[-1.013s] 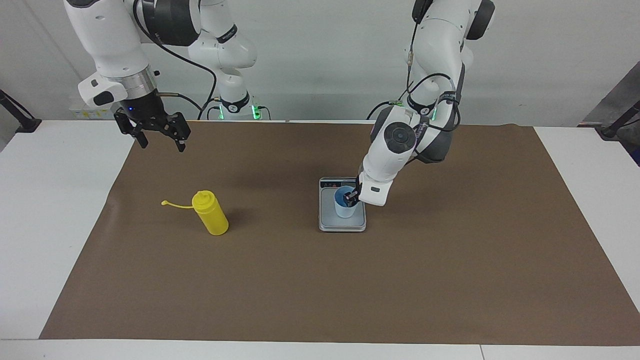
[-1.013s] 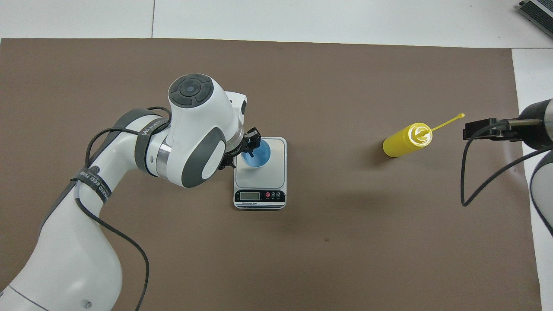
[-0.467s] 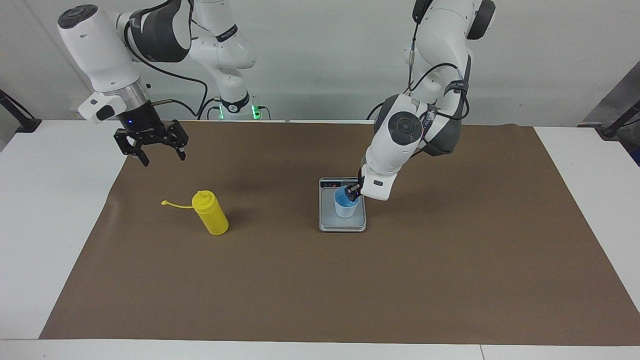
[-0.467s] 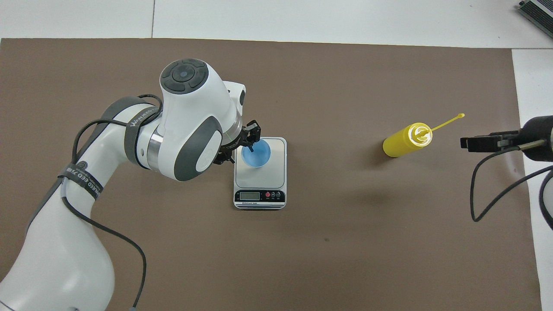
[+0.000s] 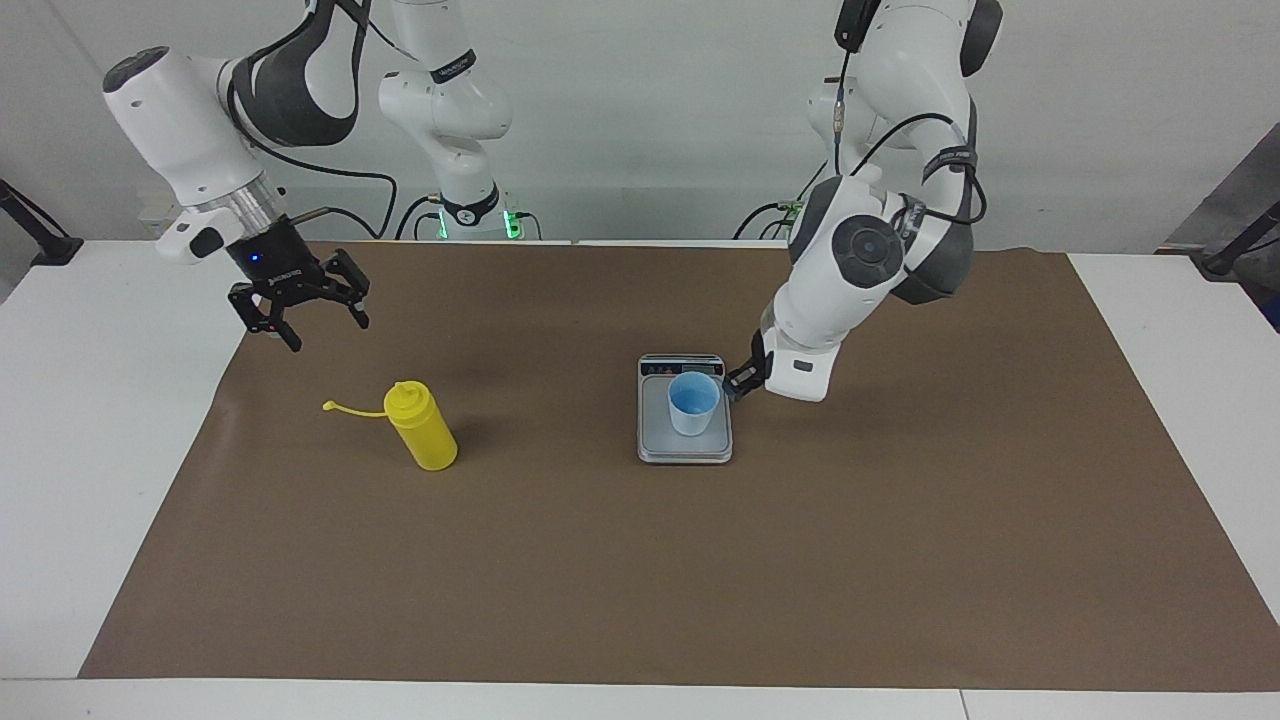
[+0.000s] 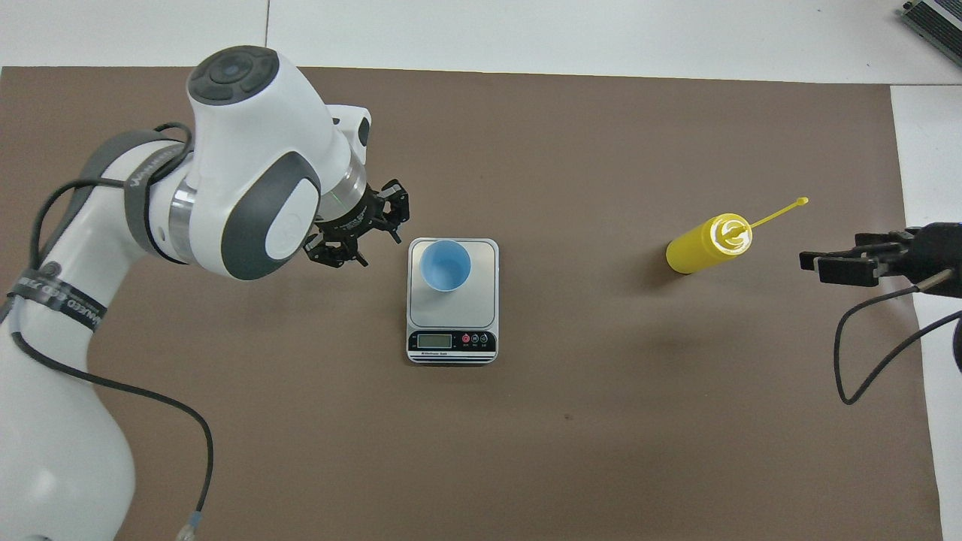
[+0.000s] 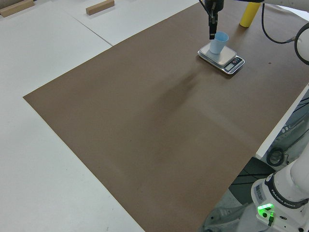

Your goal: Pour seasoning into cup on scale with both arms

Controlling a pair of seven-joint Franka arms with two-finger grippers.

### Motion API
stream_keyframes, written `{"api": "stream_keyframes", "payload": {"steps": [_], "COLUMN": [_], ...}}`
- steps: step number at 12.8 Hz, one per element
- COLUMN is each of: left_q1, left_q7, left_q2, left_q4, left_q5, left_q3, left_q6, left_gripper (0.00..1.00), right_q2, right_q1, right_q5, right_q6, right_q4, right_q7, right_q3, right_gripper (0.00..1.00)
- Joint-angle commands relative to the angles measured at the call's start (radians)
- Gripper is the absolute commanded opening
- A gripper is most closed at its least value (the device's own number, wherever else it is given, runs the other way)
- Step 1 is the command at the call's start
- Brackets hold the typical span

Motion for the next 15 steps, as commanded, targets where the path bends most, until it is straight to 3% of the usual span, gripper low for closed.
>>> {"api": "stream_keyframes", "payload": {"steps": [1,7,15], "left_q1": [0.049,0.149,0.275], "left_q7": [0.003,0.151,0.483], "left_q2": [-0.002,-0.002,-0.045], "left_q4": [0.048,0.137,0.158], "left_q5": [-0.009,-0.006,0.002], "left_q3": [-0.007,-0.004,0.007], "left_q6": [-0.071,-0.186,-0.283], "left_gripper": [0.56,0.55,0.56], "right_q2": [-0.028,0.076,0.183], "right_q1": [-0.036,-0.127,-0.131], "right_q5": [0.102,0.407,0.638], "right_q6": [0.061,0.077,0.072], "right_q4": [-0.079,-0.114,-0.124], "right_q7": [-0.165,-0.645,-0.957], "right_q3": [0.007,0.007,0.007], "right_gripper": [1.00,1.00,1.00]}}
